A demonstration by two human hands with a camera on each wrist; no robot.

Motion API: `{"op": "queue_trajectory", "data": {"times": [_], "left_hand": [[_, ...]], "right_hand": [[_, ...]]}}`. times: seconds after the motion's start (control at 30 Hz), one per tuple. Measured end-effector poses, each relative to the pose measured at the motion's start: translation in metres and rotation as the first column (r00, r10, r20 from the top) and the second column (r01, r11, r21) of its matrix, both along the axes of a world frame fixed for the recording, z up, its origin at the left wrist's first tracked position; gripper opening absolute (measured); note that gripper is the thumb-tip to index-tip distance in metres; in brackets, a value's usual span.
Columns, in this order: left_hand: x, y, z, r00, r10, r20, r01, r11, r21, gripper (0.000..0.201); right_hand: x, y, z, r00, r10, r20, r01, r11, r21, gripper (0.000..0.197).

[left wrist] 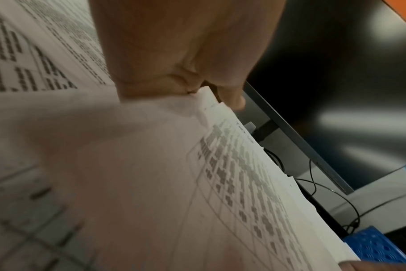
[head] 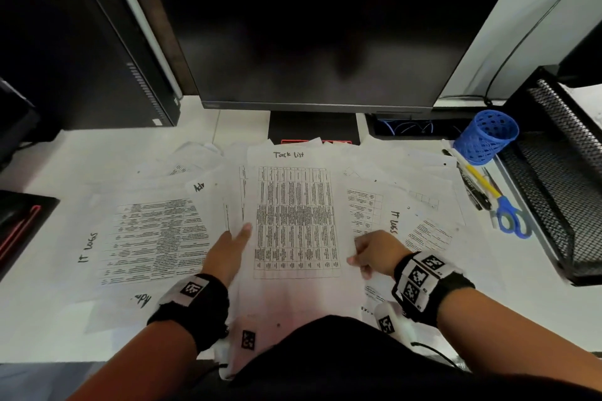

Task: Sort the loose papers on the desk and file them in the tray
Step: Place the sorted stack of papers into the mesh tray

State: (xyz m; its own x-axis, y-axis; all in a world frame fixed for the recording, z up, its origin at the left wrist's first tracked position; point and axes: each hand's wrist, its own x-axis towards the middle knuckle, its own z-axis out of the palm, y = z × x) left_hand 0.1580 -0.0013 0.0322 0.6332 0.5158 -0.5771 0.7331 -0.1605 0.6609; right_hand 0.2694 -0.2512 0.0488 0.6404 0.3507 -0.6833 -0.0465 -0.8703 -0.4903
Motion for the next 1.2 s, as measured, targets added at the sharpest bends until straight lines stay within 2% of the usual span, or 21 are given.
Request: {"op": "queue_trajectory", "data": {"times": [0.1,0.13,0.2,0.27,0.3,0.37,0.43,0.5,0.57,0.6,0.7,0.8,0.87,0.9,0.97,1.0,1.07,1.13,1.17,1.2], "left_hand": [[-0.010,-0.001,-0.003,1.000,0.024,-0.013,-0.024,1.000,0.002,0.066],[-0.013,0.004,-0.010,0.999,0.036,-0.037,-0.034,0.998,0.060,0.060],[-0.018,0.013,-0.012,0.997,0.061,-0.038,-0.055,0.988,0.147,0.056],[-0.025,0.024,-0.031,0.997,0.059,-0.053,-0.048,0.983,0.179,0.070],[-0.026,0.024,-0.033,0.998,0.033,-0.059,-0.022,0.984,0.175,0.073],[-0.026,0.016,-0.018,0.999,-0.012,-0.040,0.019,0.985,0.171,0.059],[-0.026,0.011,-0.013,0.995,-0.093,-0.033,0.098,0.981,0.169,0.046],[-0.025,0.008,-0.011,0.983,-0.172,-0.064,0.181,0.967,0.179,0.050],[-0.026,0.006,-0.007,0.978,-0.200,-0.060,0.207,0.965,0.164,0.052],[-0.026,0.008,-0.009,0.982,-0.184,-0.041,0.188,0.969,0.161,0.052],[-0.029,0.018,-0.025,0.996,-0.090,0.000,0.087,0.969,0.231,0.065],[-0.028,0.019,-0.013,0.999,0.037,0.028,-0.042,0.969,0.244,0.072],[-0.025,0.019,-0.008,0.989,0.136,0.063,-0.145,0.977,0.160,0.078],[-0.023,0.020,-0.008,0.981,0.180,0.073,-0.187,0.977,0.102,0.078],[-0.019,0.025,-0.011,0.963,0.262,0.064,-0.261,0.965,-0.027,0.079],[-0.018,0.027,-0.012,0.951,0.301,0.066,-0.294,0.951,-0.095,0.083],[-0.019,0.036,-0.025,0.941,0.328,0.080,-0.313,0.937,-0.154,0.093],[-0.022,0.044,-0.042,0.954,0.296,0.053,-0.288,0.950,-0.124,0.099],[-0.024,0.045,-0.038,0.964,0.265,0.026,-0.261,0.960,-0.104,0.098],[-0.025,0.042,-0.029,0.966,0.257,0.035,-0.253,0.964,-0.084,0.088]], "right_hand": [[-0.006,0.009,0.002,0.998,0.029,-0.061,-0.027,0.999,0.037,0.033],[-0.004,0.009,0.003,0.997,-0.024,-0.070,0.029,0.998,0.060,0.032],[0.001,0.008,0.005,0.963,-0.223,-0.152,0.245,0.958,0.150,0.025],[0.007,0.007,0.006,0.895,-0.363,-0.258,0.420,0.881,0.220,0.016],[0.008,0.008,0.006,0.874,-0.392,-0.287,0.460,0.858,0.230,0.013],[0.005,0.016,0.003,0.867,-0.409,-0.285,0.477,0.847,0.233,0.011],[0.000,0.026,-0.001,0.919,-0.330,-0.216,0.373,0.904,0.209,0.010],[-0.004,0.034,-0.005,0.982,-0.160,-0.097,0.172,0.977,0.128,0.009],[-0.005,0.040,-0.008,0.998,-0.055,-0.015,0.055,0.998,0.042,0.011],[-0.005,0.040,-0.008,0.999,-0.034,0.014,0.034,0.999,0.013,0.011],[-0.003,0.038,-0.006,0.994,-0.036,0.100,0.041,0.998,-0.050,0.026],[0.000,0.038,-0.006,0.994,-0.039,0.105,0.047,0.996,-0.075,0.018],[0.000,0.043,-0.009,0.996,-0.003,0.084,0.010,0.997,-0.079,0.009],[-0.001,0.047,-0.010,0.996,0.037,0.076,-0.031,0.996,-0.080,0.013],[-0.006,0.056,-0.009,0.988,0.130,0.082,-0.123,0.989,-0.078,0.032],[-0.008,0.060,-0.009,0.980,0.173,0.101,-0.166,0.984,-0.070,0.032],[-0.011,0.065,-0.009,0.970,0.209,0.126,-0.206,0.978,-0.038,0.018],[-0.007,0.064,-0.005,0.967,0.212,0.139,-0.212,0.977,-0.013,0.019],[-0.002,0.063,-0.001,0.970,0.193,0.146,-0.196,0.981,0.008,0.023],[0.007,0.061,0.002,0.974,0.152,0.166,-0.160,0.986,0.036,0.021]]}}
